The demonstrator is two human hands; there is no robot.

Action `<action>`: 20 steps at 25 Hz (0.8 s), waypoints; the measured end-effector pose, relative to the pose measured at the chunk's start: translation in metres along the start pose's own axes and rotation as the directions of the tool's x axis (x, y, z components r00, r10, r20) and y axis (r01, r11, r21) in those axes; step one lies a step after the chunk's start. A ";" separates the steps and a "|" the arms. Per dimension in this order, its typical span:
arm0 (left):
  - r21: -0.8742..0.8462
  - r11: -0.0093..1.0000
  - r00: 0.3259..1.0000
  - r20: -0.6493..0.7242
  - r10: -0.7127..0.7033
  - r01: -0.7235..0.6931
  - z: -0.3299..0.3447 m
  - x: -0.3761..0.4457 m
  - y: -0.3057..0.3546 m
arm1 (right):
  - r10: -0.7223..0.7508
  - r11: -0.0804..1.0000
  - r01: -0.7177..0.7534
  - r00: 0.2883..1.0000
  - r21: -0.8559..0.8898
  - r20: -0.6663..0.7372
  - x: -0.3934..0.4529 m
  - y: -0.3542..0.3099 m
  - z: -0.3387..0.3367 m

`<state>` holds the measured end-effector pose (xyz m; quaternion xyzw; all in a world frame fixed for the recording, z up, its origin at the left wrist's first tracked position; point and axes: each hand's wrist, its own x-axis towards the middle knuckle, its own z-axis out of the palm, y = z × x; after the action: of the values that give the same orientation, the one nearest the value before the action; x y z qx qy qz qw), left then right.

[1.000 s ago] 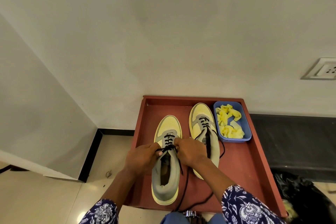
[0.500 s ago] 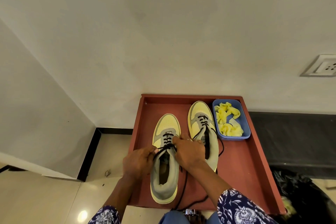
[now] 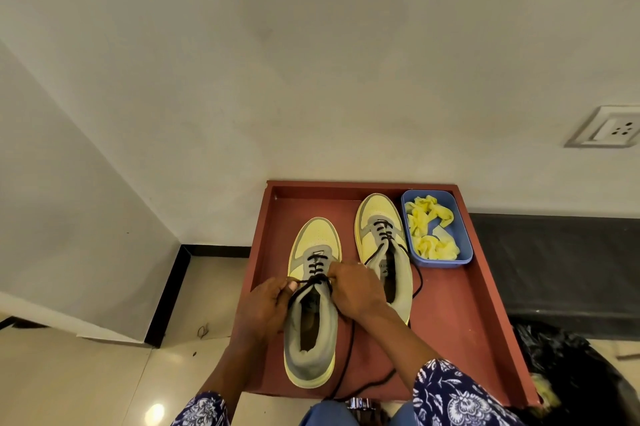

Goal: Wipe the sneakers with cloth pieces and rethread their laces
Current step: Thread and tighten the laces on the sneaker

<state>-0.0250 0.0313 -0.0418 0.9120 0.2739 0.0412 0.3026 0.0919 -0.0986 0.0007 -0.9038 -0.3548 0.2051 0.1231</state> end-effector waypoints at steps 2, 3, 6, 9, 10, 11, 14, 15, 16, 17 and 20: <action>-0.021 0.999 0.998 -0.050 0.040 -0.041 0.005 -0.003 -0.004 | -0.027 0.987 0.028 1.000 0.156 -0.010 0.000 0.002 0.003; -0.007 0.998 0.995 -0.079 0.058 -0.059 0.007 -0.005 -0.005 | -0.039 0.977 0.042 0.999 0.207 -0.022 0.000 0.003 0.005; 0.057 0.988 0.977 -0.156 0.148 -0.141 0.005 -0.013 0.001 | -0.085 0.942 0.097 0.995 0.320 -0.051 -0.004 0.004 0.013; 0.070 0.966 0.949 -0.181 0.258 -0.249 0.005 -0.017 0.007 | -0.074 0.934 0.080 0.997 0.347 -0.032 -0.010 0.004 0.022; 0.038 0.974 0.963 -0.149 0.226 -0.223 0.005 -0.021 0.012 | -0.067 0.936 0.070 0.998 0.345 -0.022 -0.013 0.002 0.027; 0.000 0.985 0.977 -0.126 0.173 -0.174 0.006 -0.024 0.017 | -0.055 0.938 0.054 0.998 0.343 -0.009 -0.017 0.000 0.031; -0.079 0.996 0.997 -0.066 0.045 -0.050 0.018 -0.030 0.022 | 0.004 0.950 -0.010 1.000 0.313 0.020 -0.024 -0.008 0.039; -0.083 0.997 0.999 -0.050 -0.004 0.000 0.020 -0.031 0.024 | 0.030 0.950 -0.039 0.999 0.309 0.035 -0.026 -0.010 0.041; -0.086 0.994 0.998 -0.024 -0.064 0.061 0.020 -0.030 0.026 | 0.050 0.950 -0.063 0.997 0.306 0.050 -0.028 -0.012 0.043; -0.080 0.990 0.993 0.007 -0.115 0.116 0.022 -0.029 0.027 | 0.069 0.948 -0.086 0.995 0.306 0.066 -0.030 -0.014 0.045; -0.031 0.956 0.953 0.100 -0.288 0.292 0.024 -0.027 0.031 | 0.111 0.934 -0.136 0.989 0.331 0.093 -0.034 -0.018 0.052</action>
<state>-0.0277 -0.0163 -0.0411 0.8557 0.3892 -0.0403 0.3386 0.0346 -0.1057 -0.0294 -0.8819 -0.2612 0.3030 0.2496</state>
